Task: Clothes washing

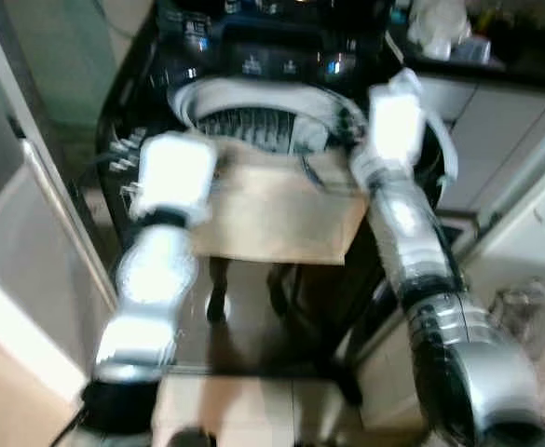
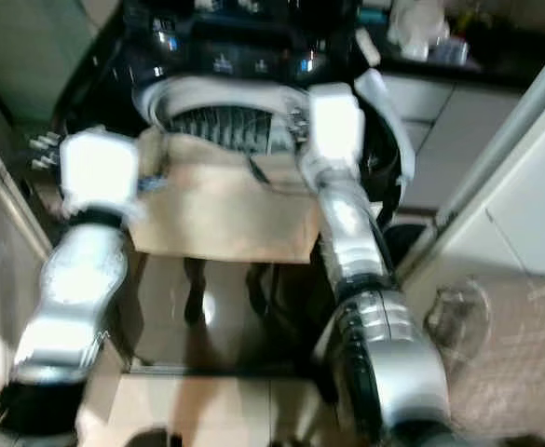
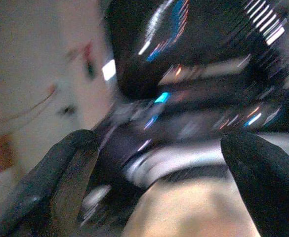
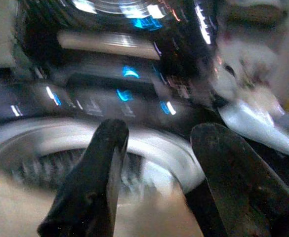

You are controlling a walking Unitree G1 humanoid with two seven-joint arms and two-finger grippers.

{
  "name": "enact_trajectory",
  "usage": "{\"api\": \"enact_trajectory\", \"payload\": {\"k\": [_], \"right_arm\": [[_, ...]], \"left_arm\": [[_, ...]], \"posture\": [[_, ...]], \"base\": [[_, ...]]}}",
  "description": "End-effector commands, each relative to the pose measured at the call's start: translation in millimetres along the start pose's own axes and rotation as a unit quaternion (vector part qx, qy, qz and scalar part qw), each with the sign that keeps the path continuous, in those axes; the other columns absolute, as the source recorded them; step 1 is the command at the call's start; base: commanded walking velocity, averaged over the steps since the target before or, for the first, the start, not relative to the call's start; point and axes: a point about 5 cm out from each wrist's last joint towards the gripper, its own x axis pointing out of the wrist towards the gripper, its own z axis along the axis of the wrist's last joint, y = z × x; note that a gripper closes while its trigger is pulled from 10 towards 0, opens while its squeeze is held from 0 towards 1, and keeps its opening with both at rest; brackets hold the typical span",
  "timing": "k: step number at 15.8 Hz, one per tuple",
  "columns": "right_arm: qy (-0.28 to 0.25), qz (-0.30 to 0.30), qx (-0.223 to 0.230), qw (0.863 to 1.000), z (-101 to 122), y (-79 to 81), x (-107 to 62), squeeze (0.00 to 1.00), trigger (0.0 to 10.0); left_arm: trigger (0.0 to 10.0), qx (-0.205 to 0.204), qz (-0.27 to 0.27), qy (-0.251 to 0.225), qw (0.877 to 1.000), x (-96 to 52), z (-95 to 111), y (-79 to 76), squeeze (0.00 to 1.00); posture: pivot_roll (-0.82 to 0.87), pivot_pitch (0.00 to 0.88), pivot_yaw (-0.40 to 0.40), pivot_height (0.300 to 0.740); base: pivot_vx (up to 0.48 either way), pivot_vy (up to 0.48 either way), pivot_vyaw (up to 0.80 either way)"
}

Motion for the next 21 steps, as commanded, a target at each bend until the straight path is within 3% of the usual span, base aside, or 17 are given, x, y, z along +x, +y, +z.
{"api": "enact_trajectory", "payload": {"k": [1, 4, 7, 10, 11, 12, 15, 19, 21], "right_arm": [[-0.065, 0.030, -0.029, 0.997, 23.3, 6.5, -3.8, 0.00, 10.0], [-0.017, 0.014, -0.010, 1.000, 2.0, 1.6, -13.0, 0.00, 10.0], [0.036, 0.016, 0.023, 0.999, -13.1, 8.2, -20.3, 0.00, 10.0], [0.084, 0.044, 0.000, 0.996, -29.5, 10.4, -23.4, 0.00, 10.0], [0.101, 0.034, 0.008, 0.994, -35.2, 3.7, -26.5, 0.00, 10.0], [0.106, 0.025, 0.018, 0.994, -38.8, -4.5, -32.9, 0.00, 10.0], [0.122, 0.033, 0.031, 0.992, -45.9, -7.1, -42.3, 0.00, 10.0], [0.125, 0.067, 0.022, 0.990, -43.0, 3.9, -32.6, 0.00, 10.0], [0.122, 0.071, 0.027, 0.990, -40.1, 5.6, -27.9, 0.00, 10.0]], "left_arm": [[10.0, 0.003, 0.000, 0.004, 1.000, -1.8, -1.2, -0.6, 0.00], [10.0, 0.015, 0.012, 0.017, 1.000, -1.8, -7.8, 7.4, 0.00], [10.0, 0.003, 0.003, 0.024, 1.000, 1.5, -7.2, 2.9, 0.00], [10.0, 0.019, 0.022, 0.027, 0.999, 2.2, -8.6, 4.7, 0.00], [10.0, 0.021, 0.020, 0.034, 0.999, 1.0, -10.3, 3.9, 0.00], [10.0, 0.013, 0.018, 0.043, 0.999, -2.2, -14.0, 2.3, 0.00], [10.0, -0.008, 0.011, 0.051, 0.999, -5.6, -16.8, -2.5, 0.00], [10.0, 0.013, 0.024, 0.059, 0.998, -4.1, -18.3, -10.5, 0.00], [10.0, -0.001, 0.023, 0.061, 0.998, -3.4, -18.7, -12.1, 0.00]], "posture": [[0.08, 0.017, -0.074, 0.740], [0.08, 0.012, -0.060, 0.740], [0.08, 0.000, -0.063, 0.740], [0.09, 0.000, -0.064, 0.740], [0.09, 0.007, -0.060, 0.740], [0.08, 0.017, -0.052, 0.740], [0.08, 0.021, -0.050, 0.740], [0.06, 0.023, -0.050, 0.732], [0.06, 0.022, -0.050, 0.732]], "base": [[0.000, 0.000, 0.00], [0.000, 0.000, 0.00], [0.000, 0.149, -0.44], [0.000, 0.197, -0.43], [0.000, 0.000, 0.00], [0.000, 0.000, 0.00], [0.000, 0.000, -0.17], [0.000, 0.000, 0.00], [-0.334, -0.345, 0.00]]}}
